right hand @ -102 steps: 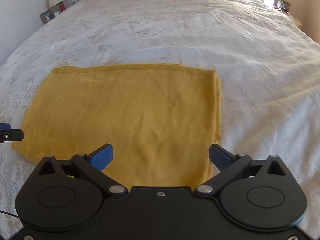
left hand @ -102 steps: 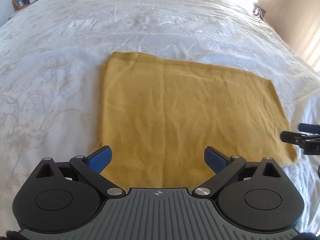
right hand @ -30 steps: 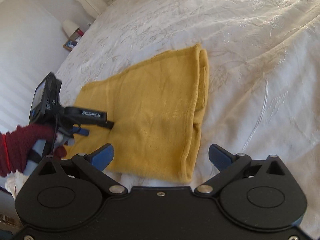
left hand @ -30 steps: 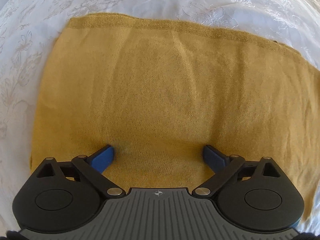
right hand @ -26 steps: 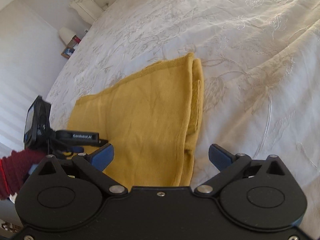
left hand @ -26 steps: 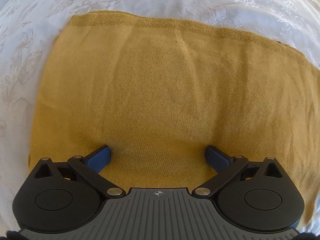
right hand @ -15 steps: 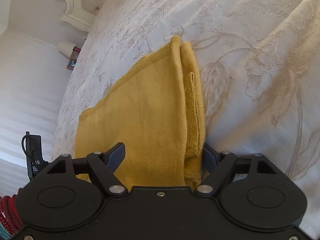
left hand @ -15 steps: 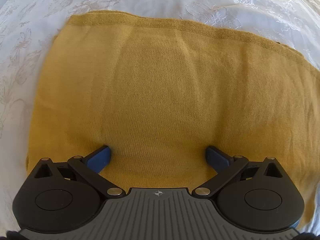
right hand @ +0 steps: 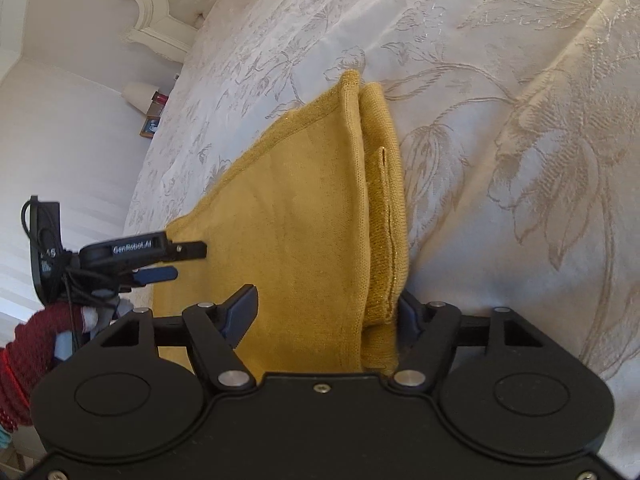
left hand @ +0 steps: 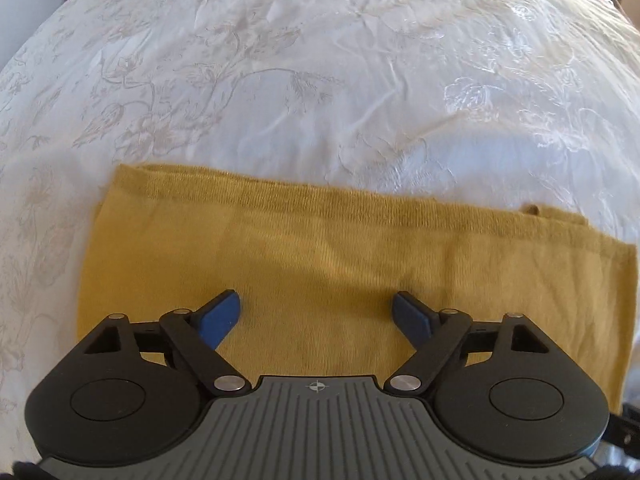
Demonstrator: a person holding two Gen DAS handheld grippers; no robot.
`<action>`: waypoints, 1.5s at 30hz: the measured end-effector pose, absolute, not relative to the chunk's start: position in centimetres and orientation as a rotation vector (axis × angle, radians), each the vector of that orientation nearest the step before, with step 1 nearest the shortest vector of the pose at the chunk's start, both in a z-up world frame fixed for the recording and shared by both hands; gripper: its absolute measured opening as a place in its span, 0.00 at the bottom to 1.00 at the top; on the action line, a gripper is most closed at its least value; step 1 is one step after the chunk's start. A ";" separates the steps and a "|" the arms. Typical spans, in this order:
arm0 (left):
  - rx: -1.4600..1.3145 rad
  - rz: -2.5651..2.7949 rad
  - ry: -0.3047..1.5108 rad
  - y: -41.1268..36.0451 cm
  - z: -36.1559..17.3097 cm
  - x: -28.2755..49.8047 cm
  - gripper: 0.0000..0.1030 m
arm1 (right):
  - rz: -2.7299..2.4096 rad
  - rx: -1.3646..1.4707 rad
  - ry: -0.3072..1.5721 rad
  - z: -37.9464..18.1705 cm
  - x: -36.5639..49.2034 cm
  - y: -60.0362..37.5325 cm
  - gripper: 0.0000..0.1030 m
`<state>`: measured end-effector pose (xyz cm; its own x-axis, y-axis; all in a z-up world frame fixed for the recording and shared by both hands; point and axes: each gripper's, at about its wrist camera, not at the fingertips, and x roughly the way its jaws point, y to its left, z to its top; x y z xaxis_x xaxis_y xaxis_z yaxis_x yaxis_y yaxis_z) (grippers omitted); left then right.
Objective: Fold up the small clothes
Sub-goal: 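Grasp the folded sweater's side edge with the right gripper, then lift the sweater edge with the right gripper and fold it across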
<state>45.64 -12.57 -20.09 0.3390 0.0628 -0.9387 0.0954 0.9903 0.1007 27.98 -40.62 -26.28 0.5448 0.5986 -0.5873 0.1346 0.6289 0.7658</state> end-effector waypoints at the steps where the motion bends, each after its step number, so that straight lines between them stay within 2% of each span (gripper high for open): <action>1: 0.162 -0.009 1.240 -12.9 -20.6 46.2 0.81 | 0.319 0.871 0.982 -26.2 28.0 -40.6 0.69; 6: 0.266 0.005 1.284 -14.0 -22.3 47.2 0.89 | 0.313 0.868 0.986 -26.2 28.3 -40.3 0.69; 9: 0.255 -0.004 1.291 -13.7 -21.9 47.1 0.88 | 0.311 0.867 0.983 -26.2 28.4 -40.2 0.69; 12: 0.226 -0.012 1.265 -12.9 -20.5 45.5 0.81 | 0.311 0.863 0.987 -26.1 28.5 -40.2 0.69; 19: 0.113 0.003 1.212 -9.1 -17.0 37.0 0.81 | 0.291 0.851 1.013 -25.8 28.5 -40.1 0.63; 22: 0.109 0.001 1.194 -7.5 -15.6 34.0 0.81 | 0.256 0.866 1.037 -25.7 28.8 -40.2 0.54; 24: 0.133 0.002 1.174 -6.9 -14.7 32.2 0.81 | 0.254 0.887 1.055 -25.8 28.9 -40.2 0.36; 27: 0.162 -0.015 1.155 -5.5 -14.1 30.7 0.81 | 0.245 0.844 1.040 -24.5 29.0 -39.5 0.27; 38: 0.106 -0.130 1.119 0.3 -14.2 30.5 0.81 | 0.252 0.700 0.972 -15.7 30.9 -31.6 0.24; 45: 0.068 -0.161 1.109 6.5 -14.1 31.3 0.81 | 0.299 0.689 0.961 -13.7 32.6 -23.6 0.24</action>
